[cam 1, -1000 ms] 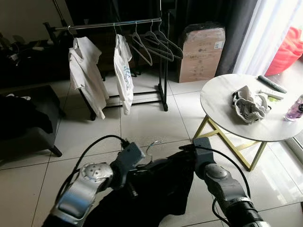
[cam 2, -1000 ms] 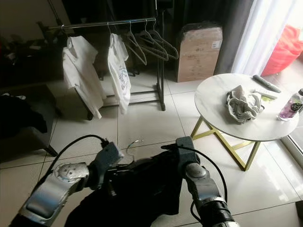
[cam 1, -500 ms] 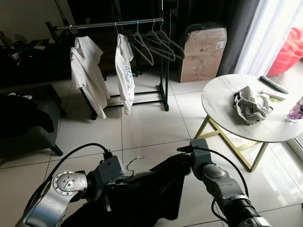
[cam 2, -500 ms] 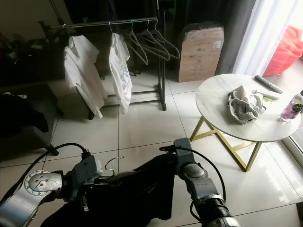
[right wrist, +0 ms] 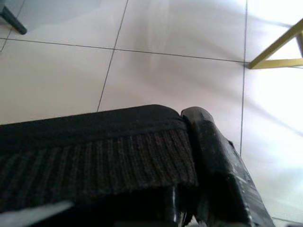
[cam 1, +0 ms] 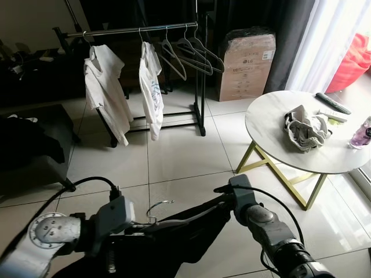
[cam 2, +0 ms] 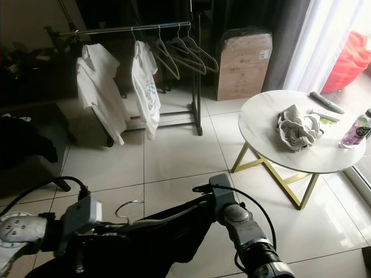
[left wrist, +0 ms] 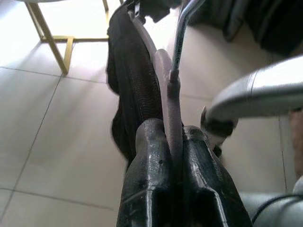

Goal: Hang hanger

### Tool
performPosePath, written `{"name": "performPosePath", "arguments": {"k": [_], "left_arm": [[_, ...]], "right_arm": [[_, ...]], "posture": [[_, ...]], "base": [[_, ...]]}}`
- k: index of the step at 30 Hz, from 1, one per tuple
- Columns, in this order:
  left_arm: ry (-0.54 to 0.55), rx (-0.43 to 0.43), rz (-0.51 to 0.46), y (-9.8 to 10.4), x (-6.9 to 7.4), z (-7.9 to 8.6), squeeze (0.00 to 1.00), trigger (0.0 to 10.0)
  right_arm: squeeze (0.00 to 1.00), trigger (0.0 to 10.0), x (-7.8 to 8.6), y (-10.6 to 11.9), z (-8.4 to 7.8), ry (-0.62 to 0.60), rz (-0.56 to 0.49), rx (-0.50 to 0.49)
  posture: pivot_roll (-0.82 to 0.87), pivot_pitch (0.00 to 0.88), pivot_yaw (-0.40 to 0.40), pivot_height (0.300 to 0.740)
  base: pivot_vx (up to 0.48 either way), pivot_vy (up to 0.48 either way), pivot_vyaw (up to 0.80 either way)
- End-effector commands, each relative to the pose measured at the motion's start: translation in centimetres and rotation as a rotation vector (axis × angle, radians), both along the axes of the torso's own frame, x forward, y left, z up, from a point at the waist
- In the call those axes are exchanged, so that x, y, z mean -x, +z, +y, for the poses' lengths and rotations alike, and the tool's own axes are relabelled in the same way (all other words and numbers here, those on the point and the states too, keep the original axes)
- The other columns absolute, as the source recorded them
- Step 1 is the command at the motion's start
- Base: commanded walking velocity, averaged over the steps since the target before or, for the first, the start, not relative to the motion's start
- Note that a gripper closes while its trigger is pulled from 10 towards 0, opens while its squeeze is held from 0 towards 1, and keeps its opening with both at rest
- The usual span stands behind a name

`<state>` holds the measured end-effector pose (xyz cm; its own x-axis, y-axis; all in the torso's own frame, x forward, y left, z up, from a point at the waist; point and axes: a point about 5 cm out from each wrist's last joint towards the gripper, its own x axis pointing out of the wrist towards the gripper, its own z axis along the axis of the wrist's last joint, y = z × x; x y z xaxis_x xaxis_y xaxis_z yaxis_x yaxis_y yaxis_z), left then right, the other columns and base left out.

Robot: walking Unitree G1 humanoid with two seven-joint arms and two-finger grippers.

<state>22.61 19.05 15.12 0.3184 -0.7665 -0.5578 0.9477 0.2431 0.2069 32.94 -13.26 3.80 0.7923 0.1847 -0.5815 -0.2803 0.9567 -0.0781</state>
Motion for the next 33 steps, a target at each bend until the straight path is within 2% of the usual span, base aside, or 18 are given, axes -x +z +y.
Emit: {"name": "performPosePath", "arguments": {"k": [1, 2, 3, 5, 6, 8, 18, 20, 21, 23, 24, 25, 33], "left_arm": [[0.072, -0.191, 0.028, 0.0, 0.2, 3.8, 0.0, 10.0], [0.133, -0.225, -0.023, -0.1, -0.5, 4.4, 0.0, 10.0], [0.149, -0.227, -0.035, -0.1, -0.7, 4.6, 0.0, 10.0], [0.189, -0.197, -0.064, 0.1, -1.2, 4.5, 0.0, 10.0], [0.231, -0.178, -0.128, 0.5, -1.8, 4.2, 0.0, 10.0], [0.28, -0.159, -0.151, 0.7, -2.2, 4.2, 0.0, 10.0], [0.263, 0.022, -0.174, 2.4, -1.6, 3.7, 0.0, 10.0], [0.249, 0.043, -0.16, 2.6, -1.4, 3.7, 0.0, 10.0], [0.21, 0.104, -0.107, 2.8, -0.6, 3.5, 0.0, 10.0], [0.183, 0.145, -0.057, 3.1, -0.1, 3.3, 0.0, 10.0], [0.134, 0.138, -0.001, 3.1, 0.8, 3.3, 0.0, 10.0], [0.121, 0.134, 0.012, 3.1, 1.1, 3.3, 0.0, 10.0], [0.098, 0.083, 0.108, 3.0, 2.1, 4.2, 0.0, 10.0]], "right_arm": [[0.0, 0.0, 0.0, 0.2, -6.1, -0.206, 0.006, 0.112], [0.0, 0.0, -0.1, 0.2, -6.1, -0.198, 0.007, 0.114], [0.0, 0.0, -0.1, 0.2, -6.1, -0.195, 0.008, 0.115], [0.0, 0.0, -0.1, 0.1, -6.1, -0.195, 0.009, 0.114], [0.0, 0.0, -0.1, 0.1, -6.1, -0.198, 0.011, 0.113], [0.0, 0.0, 0.0, 0.0, -6.2, -0.199, 0.012, 0.113], [0.0, 0.0, 0.7, -1.0, -6.7, -0.227, 0.052, 0.09], [0.0, 0.0, 0.7, -1.2, -6.6, -0.232, 0.06, 0.069], [0.0, 0.0, 0.9, -1.4, -6.5, -0.233, 0.075, 0.034], [0.0, 0.0, 1.0, -1.6, -6.3, -0.224, 0.087, 0.009], [0.0, 0.0, 1.2, -1.8, -5.9, -0.203, 0.101, -0.037], [0.0, 0.0, 1.2, -1.9, -5.8, -0.199, 0.104, -0.049], [0.0, 0.0, 1.2, -1.8, -6.3, -0.197, 0.083, -0.036]], "posture": [[0.05, 0.123, 0.052, 0.74], [0.05, 0.123, 0.052, 0.74], [0.05, 0.123, 0.052, 0.74], [0.05, 0.122, 0.051, 0.74], [0.05, 0.123, 0.05, 0.74], [0.05, 0.123, 0.05, 0.74], [0.05, 0.125, 0.049, 0.74], [0.05, 0.125, 0.048, 0.74], [0.05, 0.125, 0.048, 0.74], [0.05, 0.124, 0.046, 0.74], [0.05, 0.124, 0.047, 0.74], [0.05, 0.124, 0.047, 0.74], [0.06, 0.124, 0.045, 0.74]], "base": [[0.0, 0.0, 0.0], [0.0, 0.0, 0.0], [0.0, 0.0, 0.0], [0.0, 0.0, 0.0], [0.0, 0.0, 0.0], [0.0, 0.0, 0.0], [0.0, 0.0, 0.0], [0.0, 0.0, 0.0], [0.0, 0.0, 0.0], [0.0, 0.0, 0.0], [0.0, 0.0, 0.0], [0.0, 0.0, 0.0], [0.0, 0.0, 0.0]]}}
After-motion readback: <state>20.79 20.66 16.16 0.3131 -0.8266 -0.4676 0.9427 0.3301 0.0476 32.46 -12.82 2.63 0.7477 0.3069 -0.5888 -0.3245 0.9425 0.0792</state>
